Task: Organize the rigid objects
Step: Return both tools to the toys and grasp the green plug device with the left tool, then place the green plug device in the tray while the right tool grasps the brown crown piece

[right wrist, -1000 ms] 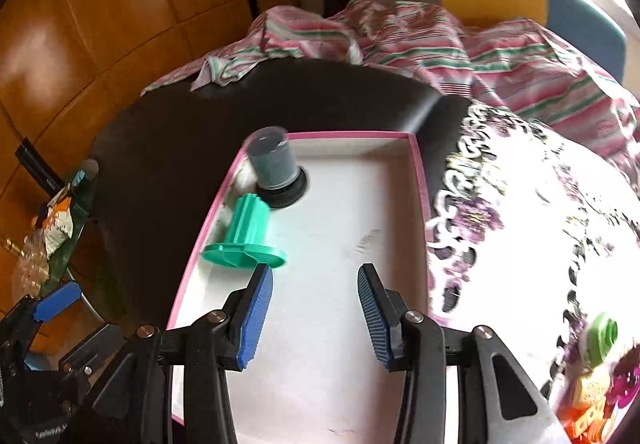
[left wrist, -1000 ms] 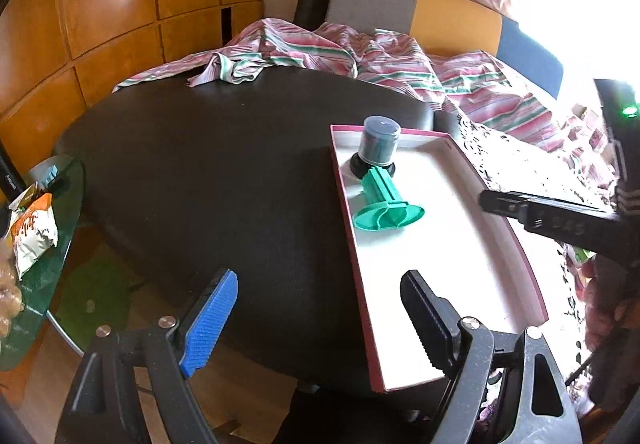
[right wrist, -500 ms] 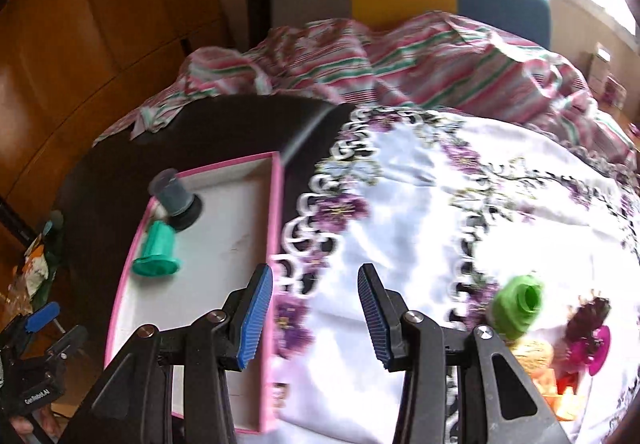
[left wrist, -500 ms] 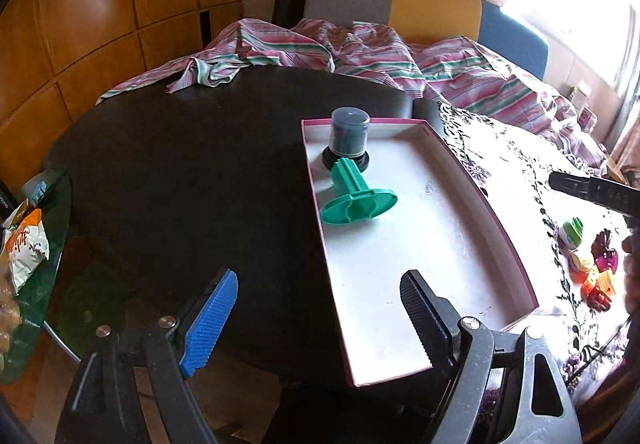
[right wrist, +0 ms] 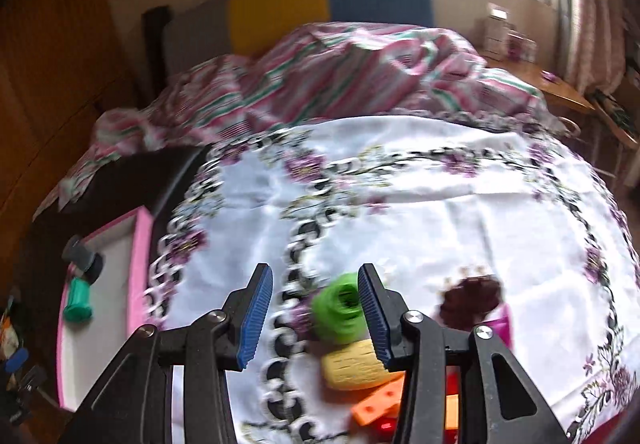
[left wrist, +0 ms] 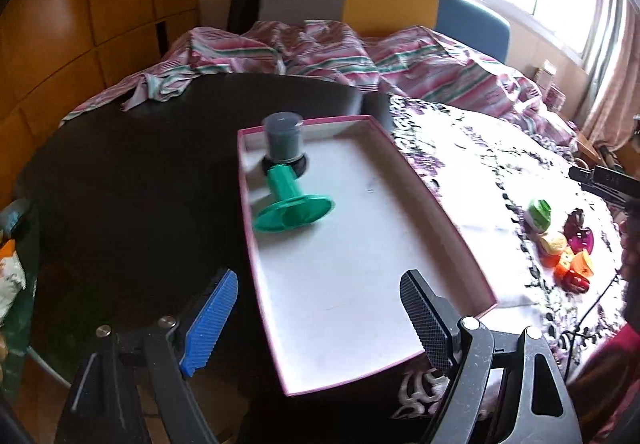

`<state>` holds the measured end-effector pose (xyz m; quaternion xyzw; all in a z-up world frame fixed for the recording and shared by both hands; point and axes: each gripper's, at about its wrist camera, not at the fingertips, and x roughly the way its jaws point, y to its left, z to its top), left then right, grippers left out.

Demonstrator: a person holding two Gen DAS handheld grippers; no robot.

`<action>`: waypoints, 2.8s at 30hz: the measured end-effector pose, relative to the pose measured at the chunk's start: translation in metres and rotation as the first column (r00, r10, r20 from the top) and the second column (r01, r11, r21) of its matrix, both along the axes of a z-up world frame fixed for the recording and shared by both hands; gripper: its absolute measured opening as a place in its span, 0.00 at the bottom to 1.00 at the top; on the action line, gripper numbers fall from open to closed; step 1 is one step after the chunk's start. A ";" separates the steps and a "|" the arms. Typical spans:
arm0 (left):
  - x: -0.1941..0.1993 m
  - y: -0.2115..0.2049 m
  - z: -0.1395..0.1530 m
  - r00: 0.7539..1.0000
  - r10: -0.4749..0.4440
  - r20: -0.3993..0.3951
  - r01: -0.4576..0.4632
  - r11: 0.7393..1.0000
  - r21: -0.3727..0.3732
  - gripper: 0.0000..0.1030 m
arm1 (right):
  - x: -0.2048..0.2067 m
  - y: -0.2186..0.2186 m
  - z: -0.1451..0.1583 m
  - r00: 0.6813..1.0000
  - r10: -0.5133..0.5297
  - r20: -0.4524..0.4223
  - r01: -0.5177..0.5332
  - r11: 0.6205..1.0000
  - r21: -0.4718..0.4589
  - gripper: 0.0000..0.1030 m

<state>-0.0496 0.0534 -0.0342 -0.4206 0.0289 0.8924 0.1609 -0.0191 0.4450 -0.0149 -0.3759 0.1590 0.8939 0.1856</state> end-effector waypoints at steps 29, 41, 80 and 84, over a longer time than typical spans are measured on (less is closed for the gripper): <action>-0.028 0.314 -0.023 0.816 -0.570 0.094 0.576 0.814 -0.070 0.88 | 0.081 0.107 -0.028 0.871 -0.484 -0.088 0.419 0.824 -0.381 0.45; -0.057 0.381 -0.076 0.784 -0.574 0.238 0.600 0.799 -0.050 0.51 | 0.092 0.118 -0.034 0.834 -0.545 -0.083 0.463 0.774 -0.432 0.48; -0.014 0.066 0.003 0.947 -0.293 0.134 0.263 0.943 0.203 0.51 | -0.011 0.094 -0.083 0.919 -0.177 0.352 0.193 0.981 -0.008 0.65; -0.015 0.031 0.000 0.968 -0.216 0.132 0.186 0.960 0.208 0.51 | -0.015 0.080 -0.081 0.919 -0.147 0.366 0.132 0.989 0.065 0.64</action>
